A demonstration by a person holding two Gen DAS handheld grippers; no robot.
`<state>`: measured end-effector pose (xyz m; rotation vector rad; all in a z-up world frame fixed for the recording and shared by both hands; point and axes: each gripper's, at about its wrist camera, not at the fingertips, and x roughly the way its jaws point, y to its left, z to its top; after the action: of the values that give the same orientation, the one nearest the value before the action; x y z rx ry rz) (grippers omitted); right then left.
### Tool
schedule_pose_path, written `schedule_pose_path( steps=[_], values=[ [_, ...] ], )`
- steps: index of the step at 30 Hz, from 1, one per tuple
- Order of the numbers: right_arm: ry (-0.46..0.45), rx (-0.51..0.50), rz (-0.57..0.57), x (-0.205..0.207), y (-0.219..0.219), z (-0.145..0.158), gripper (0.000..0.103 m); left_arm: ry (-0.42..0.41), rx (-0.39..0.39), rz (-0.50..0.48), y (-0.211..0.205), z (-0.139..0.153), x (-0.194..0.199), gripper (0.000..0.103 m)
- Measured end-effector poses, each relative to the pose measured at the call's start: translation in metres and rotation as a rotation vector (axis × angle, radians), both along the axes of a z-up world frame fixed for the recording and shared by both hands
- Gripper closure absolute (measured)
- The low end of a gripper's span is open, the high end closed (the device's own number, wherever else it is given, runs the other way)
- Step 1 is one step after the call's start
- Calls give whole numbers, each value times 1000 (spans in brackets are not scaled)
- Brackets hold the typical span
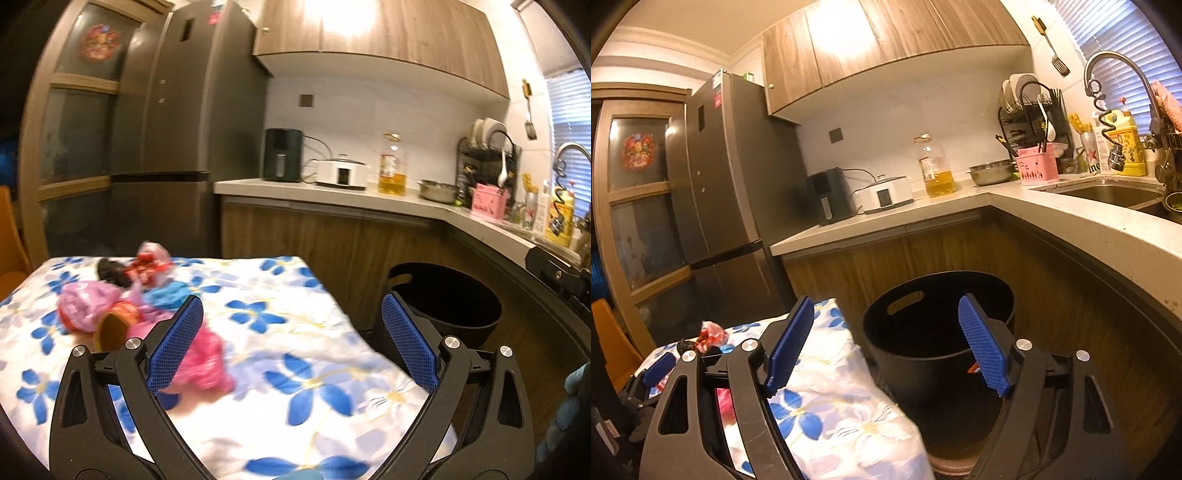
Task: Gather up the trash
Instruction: 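Move both open tools back over the trash pile on the table, then grasp the red cup rim with the left tool while the right tool grasps the pink bag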
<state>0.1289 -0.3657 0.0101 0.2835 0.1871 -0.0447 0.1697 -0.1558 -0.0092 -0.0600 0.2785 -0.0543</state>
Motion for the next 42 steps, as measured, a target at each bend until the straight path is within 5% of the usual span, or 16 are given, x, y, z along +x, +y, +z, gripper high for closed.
schedule_pose_path(
  steps=[13,34,42],
  values=[
    [20,-25,131,-11,72,-9,24,-5,-13,162,83,-8,-41,7],
    [110,-119,424,31,220,-51,25,35,-39,407,190,-31,-61,7],
    [154,-126,458,56,249,-62,41,42,-39,421,208,-37,-55,7]
  ],
)
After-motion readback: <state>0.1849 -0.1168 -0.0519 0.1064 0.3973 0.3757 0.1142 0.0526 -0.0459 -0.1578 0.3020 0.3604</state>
